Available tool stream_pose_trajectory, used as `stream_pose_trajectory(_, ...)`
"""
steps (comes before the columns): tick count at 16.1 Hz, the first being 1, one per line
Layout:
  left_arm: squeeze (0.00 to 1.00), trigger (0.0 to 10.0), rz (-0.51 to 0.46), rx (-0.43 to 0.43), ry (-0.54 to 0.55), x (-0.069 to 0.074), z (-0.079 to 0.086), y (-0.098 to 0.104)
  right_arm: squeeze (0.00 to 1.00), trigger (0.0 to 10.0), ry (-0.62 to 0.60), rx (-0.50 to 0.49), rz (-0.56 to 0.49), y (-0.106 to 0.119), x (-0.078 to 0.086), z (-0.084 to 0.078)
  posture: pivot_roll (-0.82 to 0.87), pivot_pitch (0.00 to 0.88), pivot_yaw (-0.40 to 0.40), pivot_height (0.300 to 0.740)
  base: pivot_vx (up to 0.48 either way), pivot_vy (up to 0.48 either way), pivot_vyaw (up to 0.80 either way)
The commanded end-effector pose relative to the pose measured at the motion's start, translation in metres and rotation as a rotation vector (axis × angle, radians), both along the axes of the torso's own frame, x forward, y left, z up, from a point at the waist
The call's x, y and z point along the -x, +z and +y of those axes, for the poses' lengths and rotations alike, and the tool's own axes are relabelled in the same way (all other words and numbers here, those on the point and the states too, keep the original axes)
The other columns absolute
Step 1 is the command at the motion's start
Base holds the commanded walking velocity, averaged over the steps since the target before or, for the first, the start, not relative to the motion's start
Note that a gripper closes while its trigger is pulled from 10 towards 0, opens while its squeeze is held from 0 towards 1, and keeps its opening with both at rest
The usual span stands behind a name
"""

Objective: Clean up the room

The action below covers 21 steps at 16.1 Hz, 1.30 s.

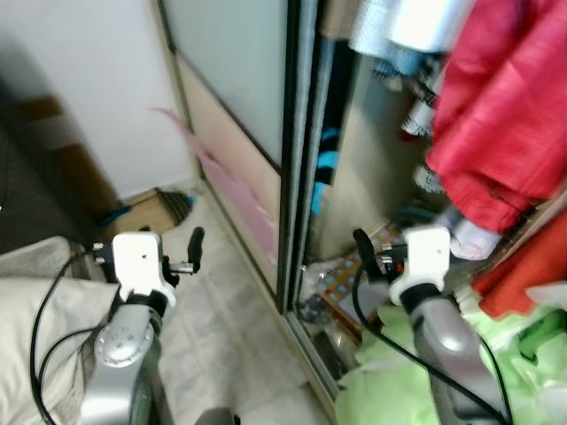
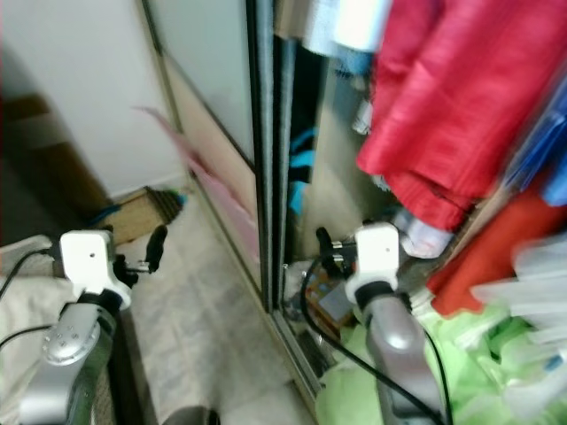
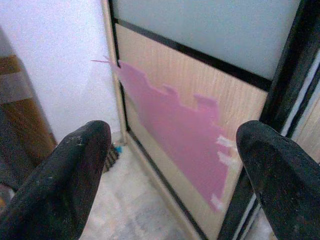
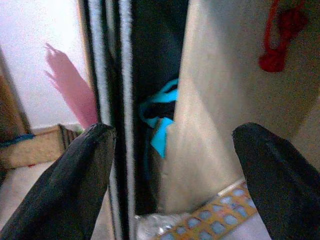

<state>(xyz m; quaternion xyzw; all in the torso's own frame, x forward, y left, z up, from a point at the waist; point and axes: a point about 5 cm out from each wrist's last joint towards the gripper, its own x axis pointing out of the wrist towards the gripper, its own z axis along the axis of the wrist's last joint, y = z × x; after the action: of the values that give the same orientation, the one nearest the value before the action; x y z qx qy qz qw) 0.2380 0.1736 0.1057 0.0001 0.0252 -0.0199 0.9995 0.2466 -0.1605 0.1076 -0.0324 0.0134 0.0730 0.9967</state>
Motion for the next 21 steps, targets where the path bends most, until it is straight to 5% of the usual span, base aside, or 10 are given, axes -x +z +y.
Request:
stream_pose_trajectory(1, 0.00, 10.0, 0.025, -0.004, -0.007, 0.000, -0.001, -0.004, 0.00, 10.0, -0.029, 0.003, -0.043, 0.009, 0.002, -0.002, -0.06, 0.000, 0.032, 0.740, 0.000, 0.000, 0.80)
stream_pose_trajectory(9, 0.00, 10.0, 0.094, 0.048, 0.082, 0.002, 0.004, -0.018, 0.00, 10.0, -0.057, -0.014, -0.009, -0.004, 0.002, -0.002, -0.08, 0.000, 0.060, 0.740, 0.000, 0.000, 0.80)
stream_pose_trajectory(12, 0.00, 10.0, 0.031, 0.024, 0.002, -0.009, -0.010, -0.009, 0.00, 10.0, -0.039, -0.007, -0.038, 0.002, -0.007, 0.000, -0.05, 0.000, 0.037, 0.740, 0.000, 0.000, 0.80)
stream_pose_trajectory(21, 0.00, 10.0, 0.002, 0.025, 0.075, 0.007, -0.008, -0.012, 0.00, 10.0, 0.139, 0.030, -0.055, 0.006, -0.029, 0.018, 0.06, 0.000, -0.098, 0.740, 0.000, 0.000, 0.00)
